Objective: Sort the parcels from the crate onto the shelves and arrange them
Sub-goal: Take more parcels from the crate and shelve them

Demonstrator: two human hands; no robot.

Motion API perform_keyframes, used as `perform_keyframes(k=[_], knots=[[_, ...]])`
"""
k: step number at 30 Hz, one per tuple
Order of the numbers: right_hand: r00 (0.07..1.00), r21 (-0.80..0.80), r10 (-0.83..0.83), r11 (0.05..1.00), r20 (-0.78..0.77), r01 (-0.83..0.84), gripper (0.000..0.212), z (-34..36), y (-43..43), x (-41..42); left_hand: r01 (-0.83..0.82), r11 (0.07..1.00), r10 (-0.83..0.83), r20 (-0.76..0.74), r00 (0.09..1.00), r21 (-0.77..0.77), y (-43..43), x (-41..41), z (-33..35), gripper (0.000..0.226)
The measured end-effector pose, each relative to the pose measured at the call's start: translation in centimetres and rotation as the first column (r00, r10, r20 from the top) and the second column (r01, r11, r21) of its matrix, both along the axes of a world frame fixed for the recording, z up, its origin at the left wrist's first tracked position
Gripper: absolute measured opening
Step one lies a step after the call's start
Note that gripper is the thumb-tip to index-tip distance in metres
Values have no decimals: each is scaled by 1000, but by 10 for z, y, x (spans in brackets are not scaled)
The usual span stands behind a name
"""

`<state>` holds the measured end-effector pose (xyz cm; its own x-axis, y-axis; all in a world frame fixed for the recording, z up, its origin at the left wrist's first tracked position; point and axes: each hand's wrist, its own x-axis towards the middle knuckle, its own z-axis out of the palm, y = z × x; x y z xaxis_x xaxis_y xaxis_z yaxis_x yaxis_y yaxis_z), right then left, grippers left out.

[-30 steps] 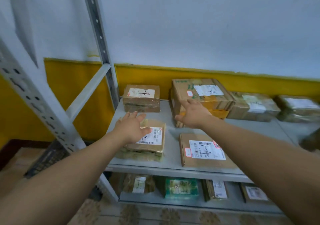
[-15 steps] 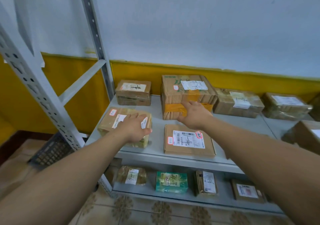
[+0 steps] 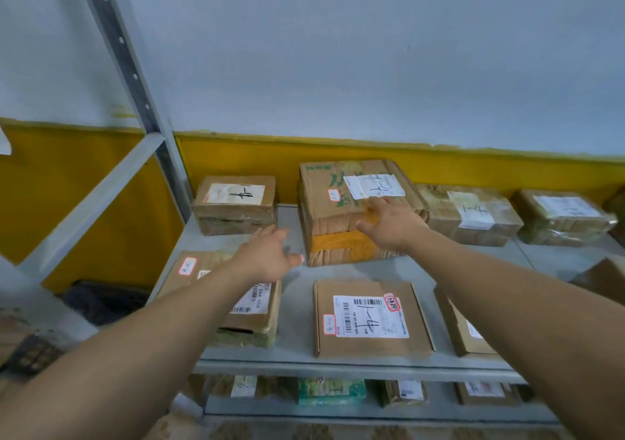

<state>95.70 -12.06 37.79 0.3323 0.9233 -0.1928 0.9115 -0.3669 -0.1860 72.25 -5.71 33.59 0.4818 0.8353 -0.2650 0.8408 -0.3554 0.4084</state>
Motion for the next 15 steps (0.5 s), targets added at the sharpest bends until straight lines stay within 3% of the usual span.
perform_keyframes(k=[4, 8, 11, 15], knots=[[1000, 3, 6, 1000, 28, -7, 80, -10, 26, 30, -38, 999, 40, 153, 987, -15, 6, 30, -9, 85], [989, -61, 127, 991, 80, -122, 82, -17, 52, 51, -25, 999, 13, 309, 951, 36, 16, 57, -15, 92], [967, -78, 212, 976, 139, -203, 82, -24, 69, 63, -29, 998, 14, 225, 974, 61, 20, 73, -18, 82], [972, -48, 203, 979, 122, -198, 86, -31, 87, 58, -91, 990, 76, 136, 988, 105, 42, 77, -12, 65]])
